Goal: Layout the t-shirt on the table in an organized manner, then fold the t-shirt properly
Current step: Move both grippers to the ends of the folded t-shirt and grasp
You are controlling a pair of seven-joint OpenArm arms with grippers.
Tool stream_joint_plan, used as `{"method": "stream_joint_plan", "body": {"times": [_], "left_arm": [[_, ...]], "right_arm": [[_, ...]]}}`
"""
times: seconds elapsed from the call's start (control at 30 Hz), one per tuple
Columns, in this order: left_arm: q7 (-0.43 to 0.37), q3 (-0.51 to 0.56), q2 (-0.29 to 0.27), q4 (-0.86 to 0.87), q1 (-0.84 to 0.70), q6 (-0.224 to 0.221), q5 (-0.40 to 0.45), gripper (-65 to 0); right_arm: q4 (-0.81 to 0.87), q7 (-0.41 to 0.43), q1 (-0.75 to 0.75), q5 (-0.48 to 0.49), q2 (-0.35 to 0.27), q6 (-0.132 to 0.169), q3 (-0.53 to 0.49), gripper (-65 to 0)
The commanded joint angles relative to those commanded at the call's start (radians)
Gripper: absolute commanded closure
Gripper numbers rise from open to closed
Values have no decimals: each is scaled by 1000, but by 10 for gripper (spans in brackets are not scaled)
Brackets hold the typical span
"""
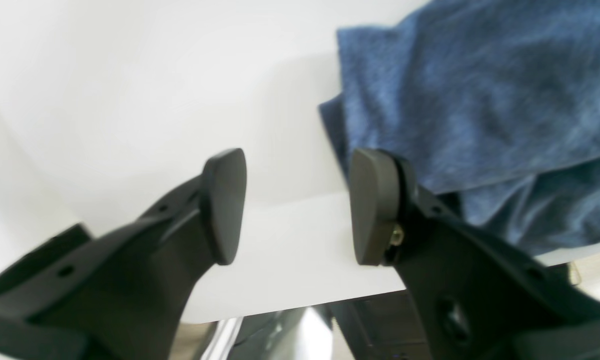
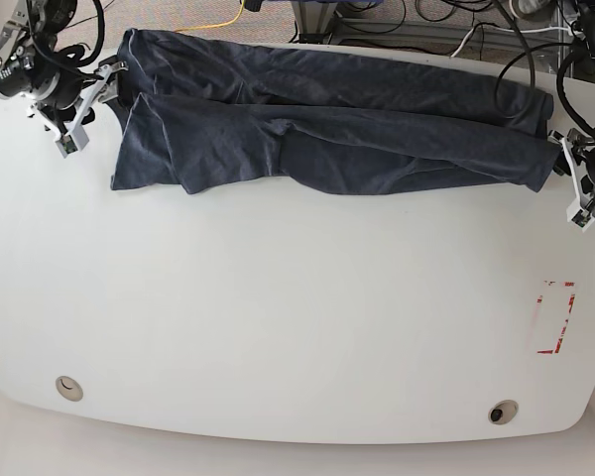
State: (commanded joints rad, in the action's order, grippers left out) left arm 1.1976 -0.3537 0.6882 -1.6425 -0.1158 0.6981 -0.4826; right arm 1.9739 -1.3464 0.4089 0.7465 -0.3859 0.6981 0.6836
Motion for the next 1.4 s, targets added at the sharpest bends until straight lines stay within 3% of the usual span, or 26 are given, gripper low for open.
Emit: {"method": "stream_joint_plan", "body": {"times": [0.17,0.33,0.5,0.63,0.77,0.87,1.1,1.4], "left_arm": [[14,-71,3,-40,-3,0,-83,-314],[129,-80,-8,-120,5,0,-215,-312],[147,-80,-92,-193,-5,0,-273,-311],[147,-80,-155,-189,-40,0,-241,-286],[147,-77,-244,-189,-54,0,-141,-189],[146,-74,-282,-175,-71,0,-48,-140],[141,-31,-305,-103,-77,0,49,-122],[18,15,-304,51,-71,0,112,-122]], "right_arm": [[0,-2,-51,107,-3,0,21,-431],[-3,-2,-95,276,12,0,17,-431],[-5,-2,-115,308,69,0,-44,-422],[-35,-2,-117,285,126,0,-100,-346],[-92,-2,-117,278,144,0,-153,-203],[-138,0,-121,276,144,0,-196,-147],[-295,23,-140,276,133,0,-227,-98],[-466,189,-180,275,0,0,-353,-97]]}}
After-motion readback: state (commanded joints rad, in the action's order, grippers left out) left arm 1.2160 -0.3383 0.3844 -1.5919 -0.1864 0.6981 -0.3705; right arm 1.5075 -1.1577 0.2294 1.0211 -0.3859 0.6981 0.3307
